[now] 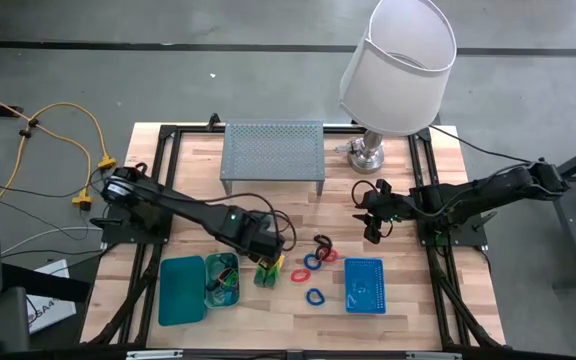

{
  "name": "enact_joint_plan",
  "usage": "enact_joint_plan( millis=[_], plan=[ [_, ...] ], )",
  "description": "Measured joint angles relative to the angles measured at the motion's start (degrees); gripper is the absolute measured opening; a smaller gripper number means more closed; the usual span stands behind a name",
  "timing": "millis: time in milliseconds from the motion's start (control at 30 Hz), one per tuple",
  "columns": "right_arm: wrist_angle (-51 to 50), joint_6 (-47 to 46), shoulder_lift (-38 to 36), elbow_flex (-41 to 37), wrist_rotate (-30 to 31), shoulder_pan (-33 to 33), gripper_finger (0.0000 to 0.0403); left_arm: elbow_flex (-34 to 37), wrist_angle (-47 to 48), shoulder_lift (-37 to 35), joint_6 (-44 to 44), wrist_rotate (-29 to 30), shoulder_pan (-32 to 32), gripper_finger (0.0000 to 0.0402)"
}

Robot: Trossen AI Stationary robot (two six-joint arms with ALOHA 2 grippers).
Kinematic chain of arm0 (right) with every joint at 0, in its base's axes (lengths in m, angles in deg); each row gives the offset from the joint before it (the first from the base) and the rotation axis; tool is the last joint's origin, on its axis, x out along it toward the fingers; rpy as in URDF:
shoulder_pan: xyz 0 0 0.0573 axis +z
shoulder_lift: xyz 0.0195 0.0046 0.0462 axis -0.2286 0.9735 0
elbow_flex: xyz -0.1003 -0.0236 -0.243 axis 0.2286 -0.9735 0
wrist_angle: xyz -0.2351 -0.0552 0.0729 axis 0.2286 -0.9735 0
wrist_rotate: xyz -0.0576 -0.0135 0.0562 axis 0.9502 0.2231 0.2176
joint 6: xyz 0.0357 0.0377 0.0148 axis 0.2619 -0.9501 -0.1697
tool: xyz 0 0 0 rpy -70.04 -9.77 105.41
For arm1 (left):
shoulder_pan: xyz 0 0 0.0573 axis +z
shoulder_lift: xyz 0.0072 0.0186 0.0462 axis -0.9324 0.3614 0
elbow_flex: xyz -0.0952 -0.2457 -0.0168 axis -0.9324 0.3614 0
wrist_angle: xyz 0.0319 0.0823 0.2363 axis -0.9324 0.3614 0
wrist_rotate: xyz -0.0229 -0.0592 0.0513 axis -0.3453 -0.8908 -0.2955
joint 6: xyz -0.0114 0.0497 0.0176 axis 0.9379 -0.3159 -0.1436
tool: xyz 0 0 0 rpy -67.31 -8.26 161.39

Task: Pick & Place Office Desk Supplies
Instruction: Put the bottom left box of crayons into the light blue bin

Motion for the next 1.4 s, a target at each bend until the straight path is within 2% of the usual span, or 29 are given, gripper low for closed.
enact_joint_plan(
  millis=[133, 333, 1400],
  plan=[
    [0.44, 0.00, -0.02, 0.00, 0.00, 0.00, 0.0124, -0.02, -0.97, 1.22, 7.47, -1.21, -0.66, 0.0150],
    [1.42, 0.00, 0.00, -0.01, 0.02, -0.02, 0.0124, -0.02, -3.97, 2.40, 12.63, -1.55, -1.82, 0.0156],
    [3.47, 0.00, -0.02, 0.00, 0.02, 0.00, 0.0124, 0.01, -8.96, 6.12, 11.09, -0.82, -2.69, 0.0156]
  ],
)
